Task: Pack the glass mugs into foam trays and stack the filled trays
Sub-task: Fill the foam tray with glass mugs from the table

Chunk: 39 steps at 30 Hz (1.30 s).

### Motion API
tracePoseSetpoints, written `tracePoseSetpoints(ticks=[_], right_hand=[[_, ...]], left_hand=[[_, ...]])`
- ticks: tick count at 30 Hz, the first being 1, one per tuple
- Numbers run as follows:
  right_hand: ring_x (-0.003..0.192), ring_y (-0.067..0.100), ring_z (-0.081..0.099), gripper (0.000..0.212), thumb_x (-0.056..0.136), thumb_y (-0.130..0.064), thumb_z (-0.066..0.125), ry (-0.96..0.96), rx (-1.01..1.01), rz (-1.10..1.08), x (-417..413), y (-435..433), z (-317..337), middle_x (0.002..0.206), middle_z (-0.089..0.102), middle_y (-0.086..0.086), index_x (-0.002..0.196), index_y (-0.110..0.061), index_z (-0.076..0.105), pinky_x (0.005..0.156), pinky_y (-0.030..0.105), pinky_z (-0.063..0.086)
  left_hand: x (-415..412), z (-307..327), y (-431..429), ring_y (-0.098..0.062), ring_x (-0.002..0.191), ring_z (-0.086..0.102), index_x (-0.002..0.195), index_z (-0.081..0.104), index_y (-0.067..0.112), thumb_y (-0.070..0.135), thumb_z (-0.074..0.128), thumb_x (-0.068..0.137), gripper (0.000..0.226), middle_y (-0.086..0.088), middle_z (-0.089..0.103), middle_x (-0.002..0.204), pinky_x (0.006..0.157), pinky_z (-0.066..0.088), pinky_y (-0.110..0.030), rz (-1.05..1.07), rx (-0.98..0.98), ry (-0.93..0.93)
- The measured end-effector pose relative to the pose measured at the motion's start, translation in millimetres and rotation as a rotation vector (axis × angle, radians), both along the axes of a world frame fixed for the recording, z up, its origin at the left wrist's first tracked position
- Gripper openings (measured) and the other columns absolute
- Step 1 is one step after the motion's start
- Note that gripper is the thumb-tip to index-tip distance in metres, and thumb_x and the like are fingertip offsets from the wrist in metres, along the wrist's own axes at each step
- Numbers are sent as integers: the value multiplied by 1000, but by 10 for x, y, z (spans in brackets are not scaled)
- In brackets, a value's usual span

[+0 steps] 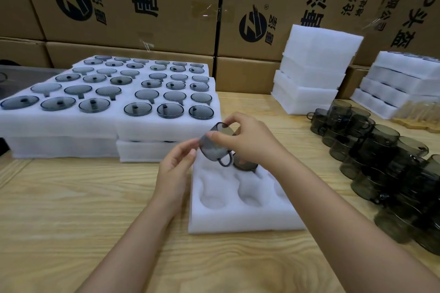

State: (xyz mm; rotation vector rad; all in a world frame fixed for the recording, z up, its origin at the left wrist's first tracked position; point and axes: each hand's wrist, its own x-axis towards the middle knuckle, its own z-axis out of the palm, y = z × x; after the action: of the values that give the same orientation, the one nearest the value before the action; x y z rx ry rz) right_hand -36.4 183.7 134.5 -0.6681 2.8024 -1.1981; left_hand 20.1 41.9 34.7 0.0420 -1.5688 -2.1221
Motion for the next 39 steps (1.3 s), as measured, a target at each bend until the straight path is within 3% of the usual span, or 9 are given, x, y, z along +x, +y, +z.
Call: tracePoseSetpoints(ticks=[4, 9, 12, 15, 19, 22, 31, 36, 39], right_hand=[[68, 9, 55, 50, 72, -60, 67, 52, 110, -50, -66, 1, -67, 77, 58, -2, 107, -26, 57, 53, 28, 40], [81, 13, 50, 56, 71, -62, 67, 125, 156, -8, -42, -84, -96, 69, 51, -11, 111, -22, 59, 54, 23, 36], [87, 14, 44, 56, 73, -62, 65, 155, 219, 1, -13, -156, -117, 70, 46, -11, 111, -21, 59, 53, 24, 34], [89, 19, 52, 54, 75, -63, 62, 216, 341, -19, 0, -201, -148, 79, 53, -5, 106, -19, 59, 57, 31, 35], [96, 25, 57, 52, 78, -59, 58, 324, 473, -29, 25, -300, -260, 97, 61, 3, 108, -17, 57, 64, 30, 34], [98, 27, 55, 52, 79, -58, 57, 399, 462, -16, 27, -337, -362, 99, 61, 5, 109, -15, 57, 65, 30, 33], [103, 24, 38, 53, 90, -58, 44, 512, 504, 137, 24, -185, -589, 98, 35, 1, 114, -13, 61, 75, 28, 25], [126, 18, 36, 53, 95, -50, 40, 489, 448, 162, 118, -114, -595, 130, 50, 1, 134, -16, 49, 103, 30, 19], [146, 14, 1, 71, 97, -53, 23, 287, 573, 265, 212, -115, -647, 159, 11, 8, 150, -7, 15, 116, 32, -5]], left_hand=[[-40, -55, -4, -18, 98, 62, 102, 64, 15, -7, 51, 90, 28, 0, 69, 101, 89, 50, -32, -2, 24, -100], [-56, -91, -32, -8, 93, 64, 99, 66, 21, -12, 52, 87, 38, 12, 73, 93, 81, 52, -23, -20, -45, -126], [-60, -88, -20, -13, 93, 64, 96, 68, 23, -16, 44, 85, 46, 14, 73, 89, 84, 50, -29, -6, -48, -150], [-51, -84, -17, -14, 86, 66, 97, 68, 17, -11, 40, 88, 41, 5, 73, 88, 73, 53, -22, -19, -37, -163], [-71, -98, -12, -22, 91, 62, 96, 67, 16, 0, 43, 95, 29, -7, 69, 96, 84, 48, -35, 8, -30, -187], [-68, -88, 5, -17, 91, 64, 99, 66, 15, 7, 38, 100, 29, -4, 70, 97, 81, 49, -27, 8, -4, -172], [-45, -92, 14, -15, 111, 60, 107, 69, 14, 7, 48, 97, 24, -6, 66, 115, 95, 46, -28, 21, -242, -95], [7, -102, 29, -2, 127, 48, 114, 67, 16, 16, 48, 99, 24, 5, 59, 130, 107, 33, -17, 141, -486, -2], [51, -91, 29, -3, 130, 46, 119, 62, 14, 25, 43, 89, 37, 3, 59, 128, 108, 32, -16, 37, -488, 22]])
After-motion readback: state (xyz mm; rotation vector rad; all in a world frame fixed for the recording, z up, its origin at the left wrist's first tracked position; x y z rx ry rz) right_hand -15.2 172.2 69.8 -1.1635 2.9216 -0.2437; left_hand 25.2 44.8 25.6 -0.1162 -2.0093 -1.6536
